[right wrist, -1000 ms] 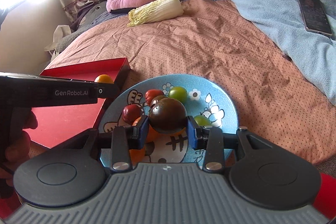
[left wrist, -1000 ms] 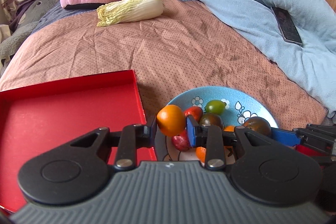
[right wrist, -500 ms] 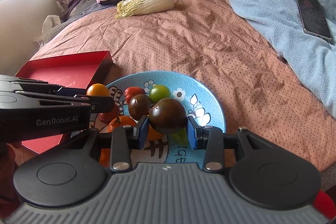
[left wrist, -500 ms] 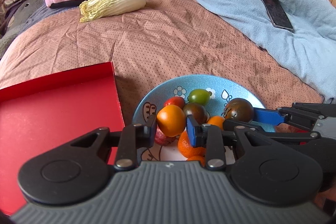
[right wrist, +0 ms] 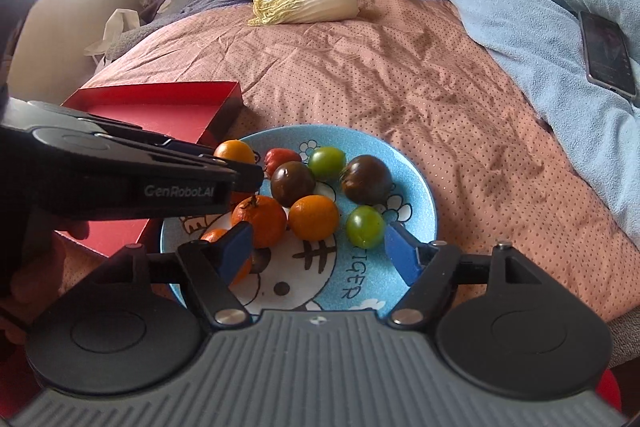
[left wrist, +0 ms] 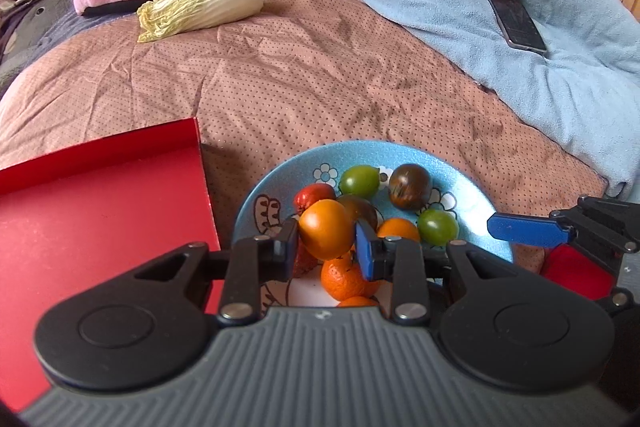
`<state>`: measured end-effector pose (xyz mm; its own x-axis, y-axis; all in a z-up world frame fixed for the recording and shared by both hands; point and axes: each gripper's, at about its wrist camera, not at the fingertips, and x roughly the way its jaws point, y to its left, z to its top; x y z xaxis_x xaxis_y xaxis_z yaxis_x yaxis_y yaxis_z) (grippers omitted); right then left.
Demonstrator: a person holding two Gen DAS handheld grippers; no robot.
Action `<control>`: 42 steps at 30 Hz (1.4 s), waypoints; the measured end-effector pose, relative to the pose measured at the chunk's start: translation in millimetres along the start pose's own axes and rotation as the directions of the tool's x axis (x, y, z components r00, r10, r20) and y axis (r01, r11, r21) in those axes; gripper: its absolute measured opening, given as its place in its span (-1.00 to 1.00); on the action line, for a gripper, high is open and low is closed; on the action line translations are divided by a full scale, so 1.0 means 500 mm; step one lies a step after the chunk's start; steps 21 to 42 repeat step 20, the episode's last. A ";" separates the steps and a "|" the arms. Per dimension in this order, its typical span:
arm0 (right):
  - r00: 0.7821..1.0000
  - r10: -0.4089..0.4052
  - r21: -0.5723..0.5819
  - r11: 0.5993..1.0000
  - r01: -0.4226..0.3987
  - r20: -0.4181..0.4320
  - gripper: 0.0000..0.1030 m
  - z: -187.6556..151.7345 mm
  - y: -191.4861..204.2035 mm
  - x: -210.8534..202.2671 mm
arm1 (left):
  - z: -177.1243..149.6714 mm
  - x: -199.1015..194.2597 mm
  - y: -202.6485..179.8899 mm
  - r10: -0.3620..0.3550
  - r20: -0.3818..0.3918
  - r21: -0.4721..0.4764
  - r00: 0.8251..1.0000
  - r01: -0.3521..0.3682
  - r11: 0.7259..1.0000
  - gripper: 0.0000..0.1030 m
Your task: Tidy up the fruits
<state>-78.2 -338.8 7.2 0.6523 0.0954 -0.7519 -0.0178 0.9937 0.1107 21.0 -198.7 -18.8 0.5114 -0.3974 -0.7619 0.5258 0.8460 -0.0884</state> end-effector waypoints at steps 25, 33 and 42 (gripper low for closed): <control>1.000 -0.025 0.001 1.000 0.025 0.002 0.95 -0.026 0.007 -0.136 | -0.029 -0.041 -0.062 -0.015 0.003 0.094 1.000 0.015 0.995 0.38; 1.000 -0.025 0.001 1.000 0.025 0.002 0.95 -0.026 0.007 -0.136 | -0.029 -0.041 -0.062 -0.015 0.003 0.094 1.000 0.015 0.995 0.38; 1.000 -0.025 0.001 1.000 0.025 0.002 0.95 -0.026 0.007 -0.136 | -0.029 -0.041 -0.062 -0.015 0.003 0.094 1.000 0.015 0.995 0.38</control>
